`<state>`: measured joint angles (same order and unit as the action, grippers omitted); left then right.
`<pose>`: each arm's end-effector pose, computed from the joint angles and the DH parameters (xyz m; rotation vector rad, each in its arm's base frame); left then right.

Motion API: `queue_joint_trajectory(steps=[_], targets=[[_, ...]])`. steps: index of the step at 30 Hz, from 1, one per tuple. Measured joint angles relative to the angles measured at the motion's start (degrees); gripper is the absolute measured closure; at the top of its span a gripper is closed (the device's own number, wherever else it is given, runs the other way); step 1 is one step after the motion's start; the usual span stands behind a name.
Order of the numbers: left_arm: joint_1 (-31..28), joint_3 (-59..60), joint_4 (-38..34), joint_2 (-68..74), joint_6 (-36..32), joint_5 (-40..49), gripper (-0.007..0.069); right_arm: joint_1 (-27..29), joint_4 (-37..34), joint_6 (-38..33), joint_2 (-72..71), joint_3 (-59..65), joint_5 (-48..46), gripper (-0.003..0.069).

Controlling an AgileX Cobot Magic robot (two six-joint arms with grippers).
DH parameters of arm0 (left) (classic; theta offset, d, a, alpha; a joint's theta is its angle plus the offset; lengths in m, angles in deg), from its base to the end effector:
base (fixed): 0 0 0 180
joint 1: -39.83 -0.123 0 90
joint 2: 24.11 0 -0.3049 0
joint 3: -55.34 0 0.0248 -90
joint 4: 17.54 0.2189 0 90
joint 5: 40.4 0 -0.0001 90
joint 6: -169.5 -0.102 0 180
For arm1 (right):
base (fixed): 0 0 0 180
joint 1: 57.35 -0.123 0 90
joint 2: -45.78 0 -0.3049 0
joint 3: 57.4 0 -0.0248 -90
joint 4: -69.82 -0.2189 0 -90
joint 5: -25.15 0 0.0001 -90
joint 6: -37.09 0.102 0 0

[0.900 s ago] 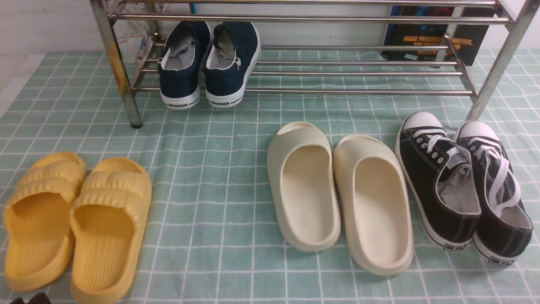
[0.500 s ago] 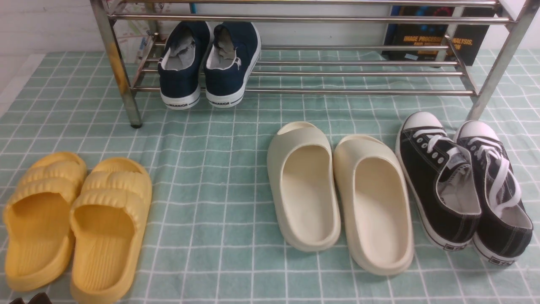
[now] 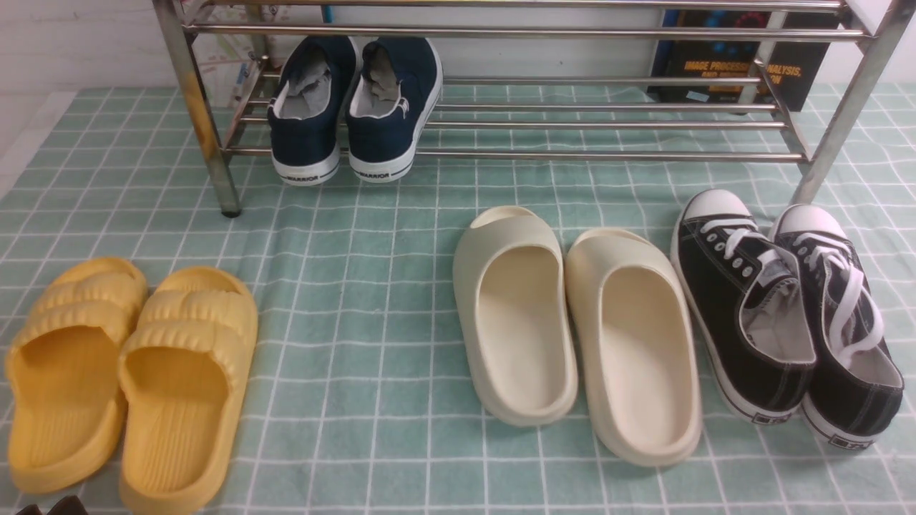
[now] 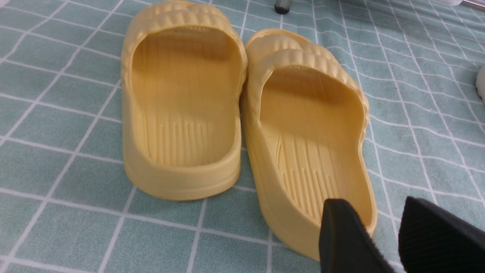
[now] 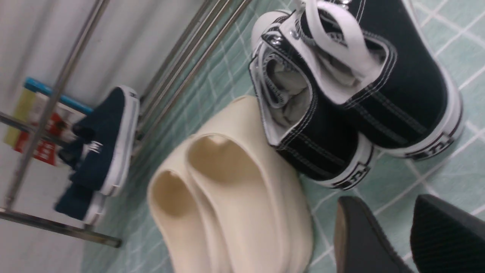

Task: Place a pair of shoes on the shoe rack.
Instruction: Use the right arm to grab the shoe closest to it

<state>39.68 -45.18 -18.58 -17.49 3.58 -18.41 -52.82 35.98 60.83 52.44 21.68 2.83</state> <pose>0.0108 -0.0007 0.1660 -0.2453 1.8746 -0.1841 0.0117 0.0208 0.1742 0.8115 1.7160 0.8126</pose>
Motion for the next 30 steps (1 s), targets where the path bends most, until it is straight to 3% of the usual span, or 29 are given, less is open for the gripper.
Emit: queue_joint_trajectory(steps=[5, 13, 15, 20, 21, 23, 26, 30], targets=[[0.0, 0.0, 0.0, 0.0, 0.0, 0.0, 0.0387, 0.0, -3.38, 0.48, 0.0, 0.06, 0.85, 0.0412], [0.0, 0.0, 0.0, 0.0, 0.0, 0.0, 0.0387, 0.0, -0.68, 0.12, 0.0, 0.11, 5.47, 0.0414], [0.0, 0.0, 0.0, 0.0, 0.0, 0.0, 0.0387, 0.0, -0.41, -2.51, 0.0, -0.14, 6.45, 0.042], [0.0, 0.0, 0.0, 0.0, 0.0, 0.0, 0.0387, 0.0, 1.67, -19.51, 2.39, -9.16, 1.93, 0.0484], [0.0, 0.0, 0.0, 0.0, 0.0, 0.0, 0.0387, 0.0, 2.07, -20.09, 2.77, -10.22, 1.33, 0.0489], [0.0, 0.0, 0.0, 0.0, 0.0, 0.0, 0.0387, 0.0, 5.59, -26.26, 9.7, -17.1, -3.12, 0.0564], [0.0, 0.0, 0.0, 0.0, 0.0, 0.0, 0.0387, 0.0, 10.48, -29.81, 19.84, -25.72, -8.08, 0.0649], [0.0, 0.0, 0.0, 0.0, 0.0, 0.0, 0.0387, -0.19, 16.57, -30.94, 31.23, -34.88, -13.94, 0.0662]])
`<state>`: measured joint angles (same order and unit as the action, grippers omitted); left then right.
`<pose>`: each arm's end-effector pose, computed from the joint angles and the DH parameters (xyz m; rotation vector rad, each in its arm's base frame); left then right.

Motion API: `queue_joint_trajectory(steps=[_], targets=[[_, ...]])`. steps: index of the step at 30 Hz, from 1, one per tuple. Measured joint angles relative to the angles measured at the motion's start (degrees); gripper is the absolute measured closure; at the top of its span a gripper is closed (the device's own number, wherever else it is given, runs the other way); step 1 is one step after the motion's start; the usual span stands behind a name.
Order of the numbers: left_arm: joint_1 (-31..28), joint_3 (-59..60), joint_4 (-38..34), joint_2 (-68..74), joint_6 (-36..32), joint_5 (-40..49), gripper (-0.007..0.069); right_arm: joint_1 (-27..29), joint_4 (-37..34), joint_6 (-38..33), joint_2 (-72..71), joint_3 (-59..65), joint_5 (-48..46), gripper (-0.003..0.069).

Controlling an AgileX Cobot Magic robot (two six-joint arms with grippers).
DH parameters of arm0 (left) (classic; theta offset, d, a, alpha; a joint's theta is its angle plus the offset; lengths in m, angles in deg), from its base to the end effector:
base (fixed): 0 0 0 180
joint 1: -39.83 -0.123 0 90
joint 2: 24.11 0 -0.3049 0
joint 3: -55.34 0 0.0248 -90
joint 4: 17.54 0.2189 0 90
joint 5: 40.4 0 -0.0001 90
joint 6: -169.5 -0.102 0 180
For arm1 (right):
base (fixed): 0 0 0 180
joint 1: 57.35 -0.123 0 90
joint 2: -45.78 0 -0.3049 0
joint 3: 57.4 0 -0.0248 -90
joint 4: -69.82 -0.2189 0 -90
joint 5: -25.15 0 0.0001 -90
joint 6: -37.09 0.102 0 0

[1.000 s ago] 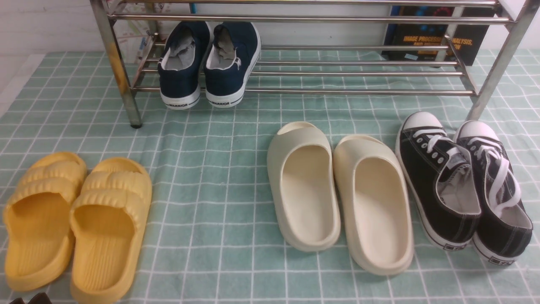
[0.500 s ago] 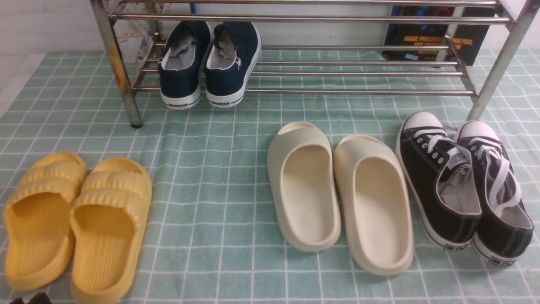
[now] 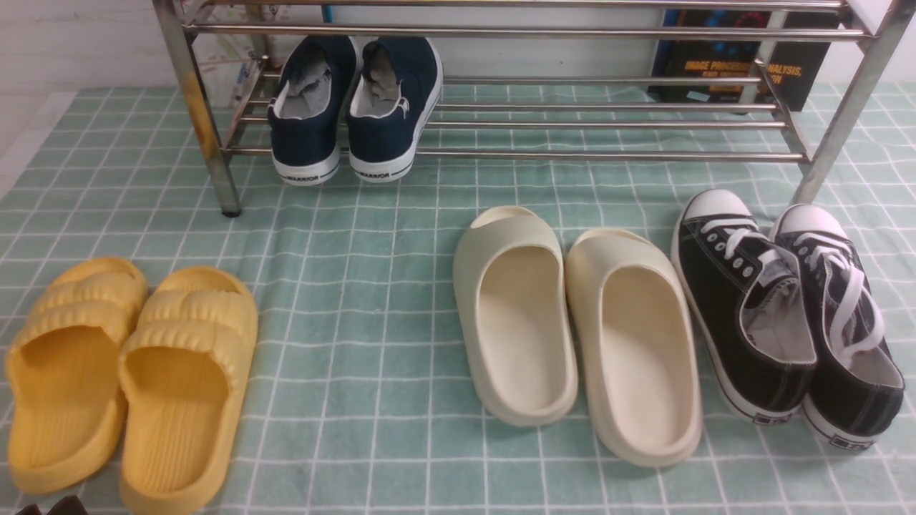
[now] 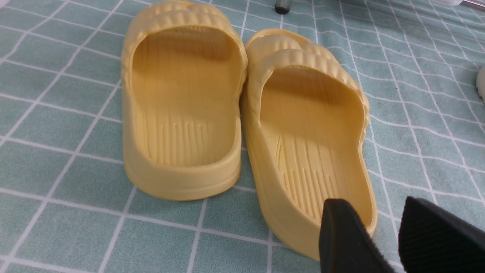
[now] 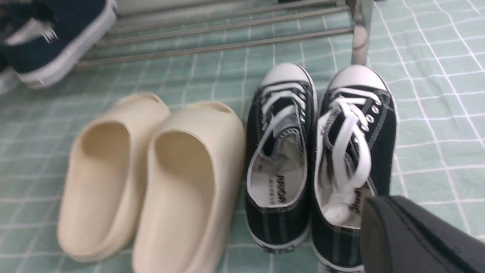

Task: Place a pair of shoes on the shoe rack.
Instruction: Use the right arm to grab the shoe closest to it

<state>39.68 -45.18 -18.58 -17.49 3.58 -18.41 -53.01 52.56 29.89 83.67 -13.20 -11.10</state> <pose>0.0108 -0.0007 0.1660 -0.2453 1.8746 -0.1841 0.0633 0.0132 0.3191 0.0893 2.0400 0.2077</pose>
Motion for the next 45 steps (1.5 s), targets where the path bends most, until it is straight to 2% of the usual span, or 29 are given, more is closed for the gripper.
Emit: queue_joint_trajectory(steps=[2, 10, 16, 19, 20, 21, 25, 26, 28, 31, 34, 39, 45], targets=[[0.0, 0.0, 0.0, 0.0, 0.0, 0.0, 0.0387, -1.2, 2.02, -0.07, 7.1, -4.65, -2.81, 0.0662], [0.0, 0.0, 0.0, 0.0, 0.0, 0.0, 0.0387, -13.91, 8.41, 0.04, 35.65, -23.62, -22.1, 0.0659], [0.0, 0.0, 0.0, 0.0, 0.0, 0.0, 0.0387, -17.78, 10.42, 2.05, 52.7, -36.24, -28.94, 0.0624], [0.0, 0.0, 0.0, 0.0, 0.0, 0.0, 0.0387, -19.12, 11.04, 2.72, 61.43, -40.82, -30.7, 0.054], [0.0, 0.0, 0.0, 0.0, 0.0, 0.0, 0.0387, -19.12, 11.15, 2.78, 61.43, -41.0, -30.7, 0.0533], [0.0, 0.0, 0.0, 0.0, 0.0, 0.0, 0.0387, -19.99, 12.11, 3.21, 64.89, -41.85, -30.76, 0.0468], [0.0, 0.0, 0.0, 0.0, 0.0, 0.0, 0.0387, -22.67, 17.26, 6.76, 70.74, -42.24, -28.95, 0.0287], [0.0, 0.0, 0.0, 0.0, 0.0, 0.0, 0.0387, -22.67, 17.71, 7.2, 70.74, -42.24, -28.85, 0.0279], [0.0, 0.0, 0.0, 0.0, 0.0, 0.0, 0.0387, -23.2, 21.22, 10.41, 71.58, -42.24, -27.45, 0.0207], [0.0, 0.0, 0.0, 0.0, 0.0, 0.0, 0.0387, -23.2, 22.97, 11.88, 71.66, -42.19, -25.33, 0.0172], [0.0, 0.0, 0.0, 0.0, 0.0, 0.0, 0.0387, -23.2, 22.29, 12.08, 71.66, -41.37, -23.27, 0.0174], [0.0, 0.0, 0.0, 0.0, -0.05, 0.0, 0.0387, -23.2, 17.8, 10.54, 71.66, -36.33, -20.59, 0.0231], [0.0, 0.0, 0.0, 0.0, -0.05, 0.0, 0.0387, -23.2, 17.7, 9.47, 70.85, -31.93, -16.93, 0.0442]])
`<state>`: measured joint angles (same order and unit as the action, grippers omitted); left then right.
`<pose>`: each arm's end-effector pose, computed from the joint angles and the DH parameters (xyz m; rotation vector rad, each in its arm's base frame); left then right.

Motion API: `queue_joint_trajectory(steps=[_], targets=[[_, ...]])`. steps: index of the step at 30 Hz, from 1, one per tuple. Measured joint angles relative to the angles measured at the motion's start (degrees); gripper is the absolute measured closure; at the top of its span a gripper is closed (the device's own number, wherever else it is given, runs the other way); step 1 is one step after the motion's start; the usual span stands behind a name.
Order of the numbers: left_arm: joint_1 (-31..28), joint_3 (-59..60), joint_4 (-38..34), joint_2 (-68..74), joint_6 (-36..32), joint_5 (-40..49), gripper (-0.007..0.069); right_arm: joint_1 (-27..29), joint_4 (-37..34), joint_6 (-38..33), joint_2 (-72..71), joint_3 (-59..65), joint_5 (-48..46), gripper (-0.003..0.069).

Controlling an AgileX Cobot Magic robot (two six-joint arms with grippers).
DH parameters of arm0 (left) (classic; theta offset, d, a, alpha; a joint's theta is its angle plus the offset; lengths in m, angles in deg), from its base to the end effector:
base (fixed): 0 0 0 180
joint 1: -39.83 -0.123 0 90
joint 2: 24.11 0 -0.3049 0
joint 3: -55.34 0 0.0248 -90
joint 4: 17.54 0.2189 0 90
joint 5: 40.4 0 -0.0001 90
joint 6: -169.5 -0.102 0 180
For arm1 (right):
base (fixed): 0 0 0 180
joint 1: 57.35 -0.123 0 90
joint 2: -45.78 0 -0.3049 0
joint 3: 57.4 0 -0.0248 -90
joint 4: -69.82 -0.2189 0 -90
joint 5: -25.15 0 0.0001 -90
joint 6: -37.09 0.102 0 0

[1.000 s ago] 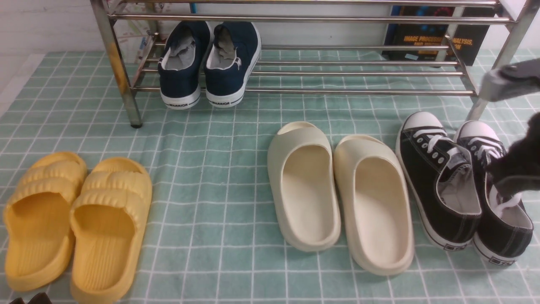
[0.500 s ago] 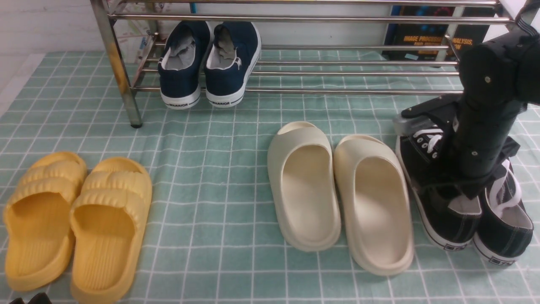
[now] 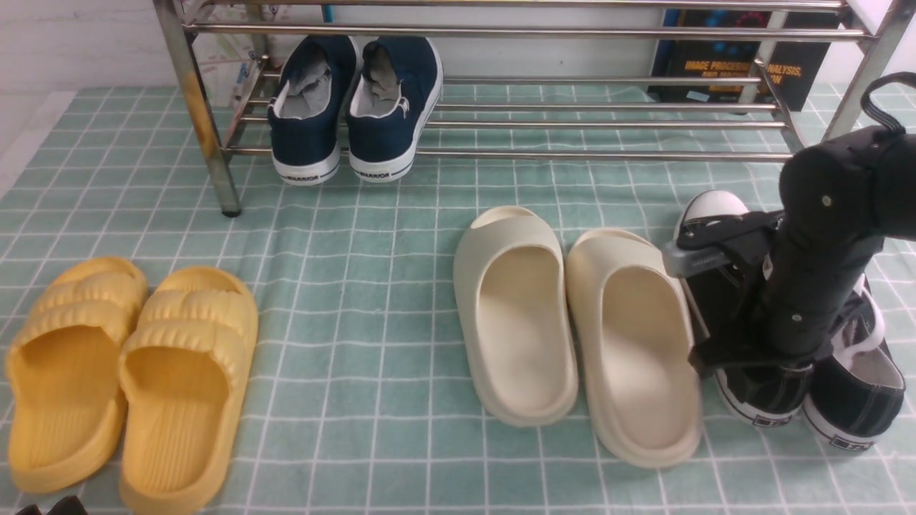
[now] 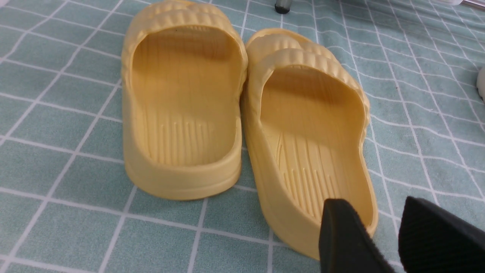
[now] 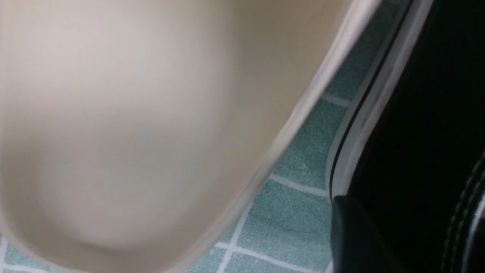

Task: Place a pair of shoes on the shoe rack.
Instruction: Use the right arm to grab the shoe closest to it, then use the right arm to put a shoe into the shoe rack

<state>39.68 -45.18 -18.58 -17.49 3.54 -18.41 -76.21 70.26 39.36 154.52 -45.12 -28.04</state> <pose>0.0108 -0.0007 0.1660 -0.2447 1.8747 -0.1836 0.2922 0.0991 0.2187 -0.4452 3.0083 0.0187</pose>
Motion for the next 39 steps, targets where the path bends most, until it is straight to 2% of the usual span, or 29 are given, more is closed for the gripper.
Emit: queue_joint_trajectory(steps=[2, 3, 6, 11, 19, 28, 39], targets=[[0.0, 0.0, 0.0, 0.0, 0.0, 0.0, 0.0387, -0.05, 0.07, -0.02, -0.82, 0.23, 0.02, 0.0524], [0.0, 0.0, 0.0, 0.0, 0.0, 0.0, 0.0387, -0.07, 0.22, -0.02, -1.03, 0.24, -0.03, 0.0533], [0.0, 0.0, 0.0, 0.0, 0.0, 0.0, 0.0387, -0.18, 1.81, 1.2, -4.25, 0.63, -2.67, 0.0634], [0.0, 0.0, 0.0, 0.0, 0.0, 0.0, 0.0387, -0.18, 3.51, 2.26, -10.19, -0.86, -7.47, 0.0633], [0.0, 0.0, 0.0, 0.0, 0.0, 0.0, 0.0387, -0.12, -1.25, 0.14, -12.73, -6.64, -13.35, 0.0633], [0.0, 0.0, 0.0, 0.0, 0.0, 0.0, 0.0387, -0.12, -4.67, -2.26, -6.66, -15.76, -13.65, 0.0633], [0.0, 0.0, 0.0, 0.0, 0.0, 0.0, 0.0387, 0.79, -9.2, -9.8, 3.87, -29.95, -18.49, 0.0633]])
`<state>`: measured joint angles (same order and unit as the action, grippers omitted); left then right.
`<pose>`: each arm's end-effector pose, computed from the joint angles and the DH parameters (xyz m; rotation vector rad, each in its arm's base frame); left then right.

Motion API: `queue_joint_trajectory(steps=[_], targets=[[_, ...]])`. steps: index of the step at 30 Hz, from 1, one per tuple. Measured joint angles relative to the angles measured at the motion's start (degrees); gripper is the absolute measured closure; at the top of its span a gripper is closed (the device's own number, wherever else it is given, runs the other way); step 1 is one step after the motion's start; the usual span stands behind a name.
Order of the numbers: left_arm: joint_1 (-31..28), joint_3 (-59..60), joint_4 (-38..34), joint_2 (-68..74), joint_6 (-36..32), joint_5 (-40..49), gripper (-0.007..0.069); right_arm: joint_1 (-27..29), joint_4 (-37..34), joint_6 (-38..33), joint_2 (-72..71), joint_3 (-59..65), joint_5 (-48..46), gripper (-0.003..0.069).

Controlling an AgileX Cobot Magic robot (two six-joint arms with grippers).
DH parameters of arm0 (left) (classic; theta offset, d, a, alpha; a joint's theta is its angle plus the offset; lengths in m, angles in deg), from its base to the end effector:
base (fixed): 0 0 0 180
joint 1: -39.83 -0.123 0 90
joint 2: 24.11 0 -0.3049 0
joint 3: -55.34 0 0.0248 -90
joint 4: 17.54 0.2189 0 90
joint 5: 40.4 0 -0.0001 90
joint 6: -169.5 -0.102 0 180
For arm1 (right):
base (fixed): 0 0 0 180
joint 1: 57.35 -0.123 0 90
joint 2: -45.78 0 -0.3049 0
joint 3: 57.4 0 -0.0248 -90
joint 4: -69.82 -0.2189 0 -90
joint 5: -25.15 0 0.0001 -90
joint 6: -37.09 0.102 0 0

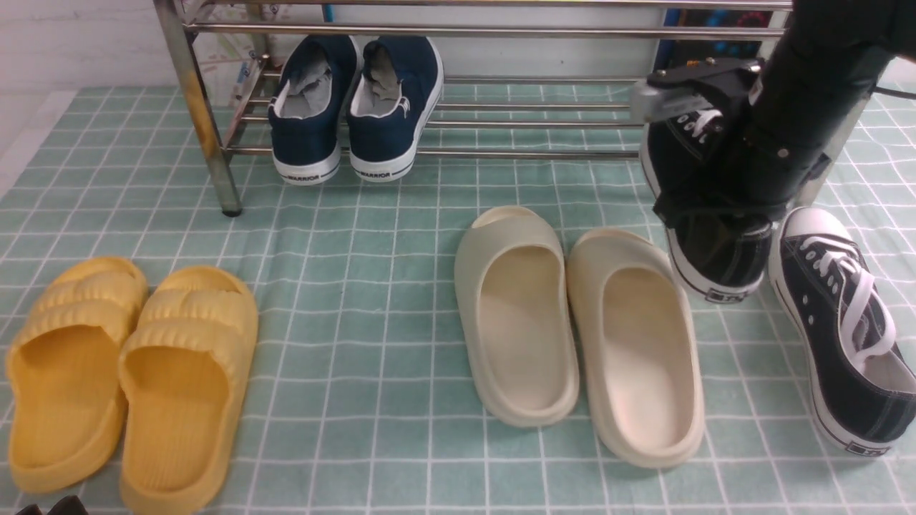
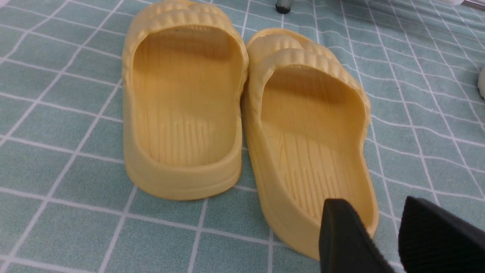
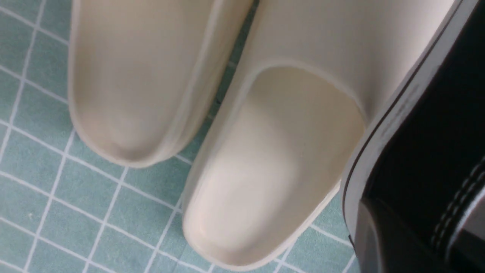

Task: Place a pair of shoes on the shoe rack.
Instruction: Use the right arm to put a shoe into the shoe rack

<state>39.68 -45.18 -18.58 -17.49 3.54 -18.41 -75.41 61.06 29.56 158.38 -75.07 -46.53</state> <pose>0.0108 -0.0007 0.1660 -0.2447 1.8747 -0.1836 0.3387 0.1259 0.3123 -0.6008 2.8500 0.2504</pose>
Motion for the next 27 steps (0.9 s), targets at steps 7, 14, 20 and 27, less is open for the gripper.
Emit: queue_joint_trajectory(steps=[7, 14, 20, 27], targets=[[0.0, 0.0, 0.0, 0.0, 0.0, 0.0, 0.0387, 2.29, -1.02, -0.66, 6.96, -9.62, -0.65, 0.0633], [0.0, 0.0, 0.0, 0.0, 0.0, 0.0, 0.0387, 3.19, -3.91, -3.65, 16.45, -21.74, -0.79, 0.0633], [0.0, 0.0, 0.0, 0.0, 0.0, 0.0, 0.0386, 3.19, -4.64, -4.63, 23.09, -30.97, -0.84, 0.0633], [0.0, 0.0, 0.0, 0.0, 0.0, 0.0, 0.0386, 3.19, -4.45, -7.46, 25.83, -36.24, -0.84, 0.0633]])
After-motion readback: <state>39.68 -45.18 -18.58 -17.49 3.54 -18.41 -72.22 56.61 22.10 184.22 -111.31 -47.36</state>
